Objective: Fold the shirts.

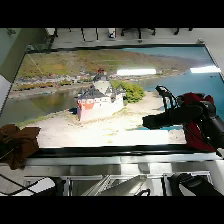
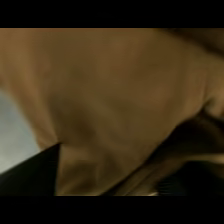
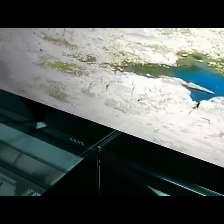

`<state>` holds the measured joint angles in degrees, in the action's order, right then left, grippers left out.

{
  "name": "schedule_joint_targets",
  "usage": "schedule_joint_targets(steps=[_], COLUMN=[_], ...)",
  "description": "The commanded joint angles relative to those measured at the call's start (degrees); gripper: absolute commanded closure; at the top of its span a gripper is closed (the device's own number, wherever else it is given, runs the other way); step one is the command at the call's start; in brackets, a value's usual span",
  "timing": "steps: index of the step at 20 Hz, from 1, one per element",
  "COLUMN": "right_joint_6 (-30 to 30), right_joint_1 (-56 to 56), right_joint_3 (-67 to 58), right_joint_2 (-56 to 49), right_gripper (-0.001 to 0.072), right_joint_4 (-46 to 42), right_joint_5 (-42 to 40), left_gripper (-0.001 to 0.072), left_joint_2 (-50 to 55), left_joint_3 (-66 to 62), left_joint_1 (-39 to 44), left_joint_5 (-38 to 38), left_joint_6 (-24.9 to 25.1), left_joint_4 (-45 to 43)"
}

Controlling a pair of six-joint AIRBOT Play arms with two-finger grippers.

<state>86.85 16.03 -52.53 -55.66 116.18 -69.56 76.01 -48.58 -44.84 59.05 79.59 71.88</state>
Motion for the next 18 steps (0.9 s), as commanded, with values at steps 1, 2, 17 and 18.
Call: schedule_joint_targets(steps=[1,2,17,18], right_joint_6=[0.0,0.0,0.0,0.0], right_joint_1=[0.0,0.0,0.0,0.0], right_joint_3=[0.0,0.0,0.0,0.0], right_joint_2=[0.0,0.0,0.0,0.0], right_gripper=[0.0691,0.0691,0.0691,0.0691], right_joint_4=[0.0,0.0,0.0,0.0], right_joint_5=[0.0,0.0,0.0,0.1], left_gripper=[0.0661,0.0693,0.0693,0.0693], left_joint_2=[9.3,10.4,-16.3,-17.1], left_joint_3=[-7.2,-8.8,-19.5,-17.8], left_joint_1=[1.9,2.6,56.0,60.0], left_joint_5=[1.1,2.9,10.2,8.7], left_joint_6=[0.5,1.0,2.3,0.7], left_joint_4=[-0.3,0.0,33.1,33.2])
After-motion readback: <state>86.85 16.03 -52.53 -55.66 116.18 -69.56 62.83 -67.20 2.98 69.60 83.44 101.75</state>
